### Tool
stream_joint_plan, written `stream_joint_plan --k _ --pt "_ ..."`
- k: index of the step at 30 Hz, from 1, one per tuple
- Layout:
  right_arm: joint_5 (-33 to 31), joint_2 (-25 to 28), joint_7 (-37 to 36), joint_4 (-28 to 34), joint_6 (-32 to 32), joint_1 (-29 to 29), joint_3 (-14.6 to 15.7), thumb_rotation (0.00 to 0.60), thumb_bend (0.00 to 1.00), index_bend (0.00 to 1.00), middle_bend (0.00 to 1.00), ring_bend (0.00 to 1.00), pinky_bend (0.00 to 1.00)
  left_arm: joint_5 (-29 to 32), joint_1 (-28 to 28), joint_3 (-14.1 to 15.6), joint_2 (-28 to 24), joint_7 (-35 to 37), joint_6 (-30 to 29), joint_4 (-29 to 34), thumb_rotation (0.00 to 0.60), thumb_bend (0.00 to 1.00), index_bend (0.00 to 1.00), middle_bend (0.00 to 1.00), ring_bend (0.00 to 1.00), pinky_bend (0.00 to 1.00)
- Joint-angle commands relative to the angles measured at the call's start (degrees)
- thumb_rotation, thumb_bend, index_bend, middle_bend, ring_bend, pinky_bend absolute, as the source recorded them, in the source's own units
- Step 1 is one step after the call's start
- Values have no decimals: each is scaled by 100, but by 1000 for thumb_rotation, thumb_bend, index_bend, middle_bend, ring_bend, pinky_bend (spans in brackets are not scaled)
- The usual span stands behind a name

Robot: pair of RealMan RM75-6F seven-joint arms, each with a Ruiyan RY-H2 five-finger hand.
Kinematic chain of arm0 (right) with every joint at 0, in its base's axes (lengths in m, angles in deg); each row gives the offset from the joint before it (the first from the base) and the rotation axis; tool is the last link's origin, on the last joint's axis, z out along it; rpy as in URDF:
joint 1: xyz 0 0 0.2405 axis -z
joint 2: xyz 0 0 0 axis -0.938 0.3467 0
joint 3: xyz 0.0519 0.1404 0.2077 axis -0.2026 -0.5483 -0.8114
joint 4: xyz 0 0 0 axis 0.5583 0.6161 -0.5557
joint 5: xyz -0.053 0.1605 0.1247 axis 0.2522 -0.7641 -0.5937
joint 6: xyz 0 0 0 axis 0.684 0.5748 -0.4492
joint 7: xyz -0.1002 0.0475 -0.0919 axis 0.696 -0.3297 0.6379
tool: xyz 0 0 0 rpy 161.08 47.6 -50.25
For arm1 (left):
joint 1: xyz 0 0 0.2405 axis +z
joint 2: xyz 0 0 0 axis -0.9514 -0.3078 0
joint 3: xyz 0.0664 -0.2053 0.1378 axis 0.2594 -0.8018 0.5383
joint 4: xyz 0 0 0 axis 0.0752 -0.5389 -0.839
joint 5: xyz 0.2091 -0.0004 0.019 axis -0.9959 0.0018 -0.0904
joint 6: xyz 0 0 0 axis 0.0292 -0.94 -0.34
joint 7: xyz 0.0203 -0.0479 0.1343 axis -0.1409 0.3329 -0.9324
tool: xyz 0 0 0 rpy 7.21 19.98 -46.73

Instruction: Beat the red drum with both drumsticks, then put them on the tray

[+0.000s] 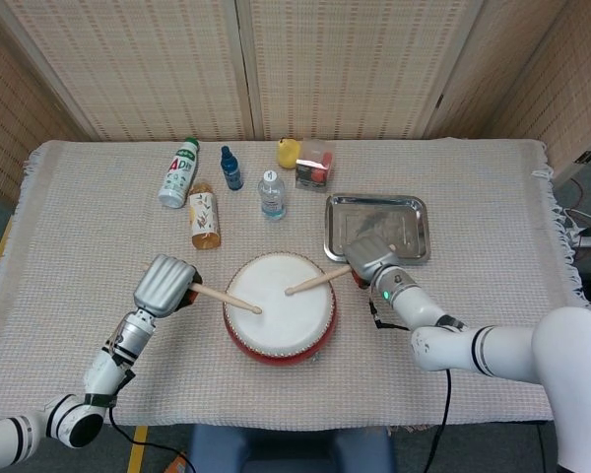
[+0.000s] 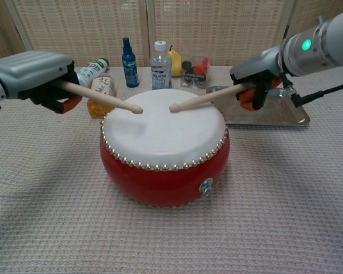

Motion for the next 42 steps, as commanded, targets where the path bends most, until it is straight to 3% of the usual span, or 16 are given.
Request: stream_joint_plan --k 1,5,8,13,18,20,25,32,35,42 --pt "566 537 -544 467 -131 226 -510 600 751 1000 1000 1000 1000 122 -124 113 302 -438 78 -266 600 557 1000 1000 1000 1000" --pt "846 783 -693 665 -129 329 -675 600 751 1000 1000 1000 1000 212 -169 176 475 -865 13 -404 600 557 1000 1000 1000 1000" --pt "878 779 -602 640 -50 314 -617 600 751 1000 1000 1000 1000 239 -111 80 355 -857 -217 -205 600 556 1000 1000 1000 1000" --pt "460 407 -47 315 131 65 -123 600 751 1000 1000 1000 1000 213 39 -153 -74 -458 -605 343 600 556 1000 1000 1000 1000" --pt "-227 -42 544 48 -46 -247 338 600 751 1000 1000 1000 1000 328 35 -182 -195 -249 -542 488 600 554 1000 1000 1000 1000" --pt "-224 -39 495 103 -162 -257 233 600 751 1000 1000 1000 1000 375 -2 -130 -106 -274 -463 389 600 553 1000 1000 1000 1000" --pt "471 546 -293 682 -336 70 -482 600 751 1000 1000 1000 1000 478 -140 79 326 -450 -214 -72 600 554 1000 1000 1000 1000" --pt "1038 1024 -702 1000 -321 373 -804 600 751 1000 1000 1000 1000 497 -230 267 651 -850 -144 -444 600 555 1000 1000 1000 1000" --pt "1021 924 -583 858 -173 380 -668 600 751 1000 1000 1000 1000 431 -163 105 473 -645 -415 -178 600 554 1000 1000 1000 1000" --pt "218 212 222 268 30 31 67 600 752 1000 1000 1000 1000 308 -27 -134 -13 -230 -776 410 600 550 1000 1000 1000 1000"
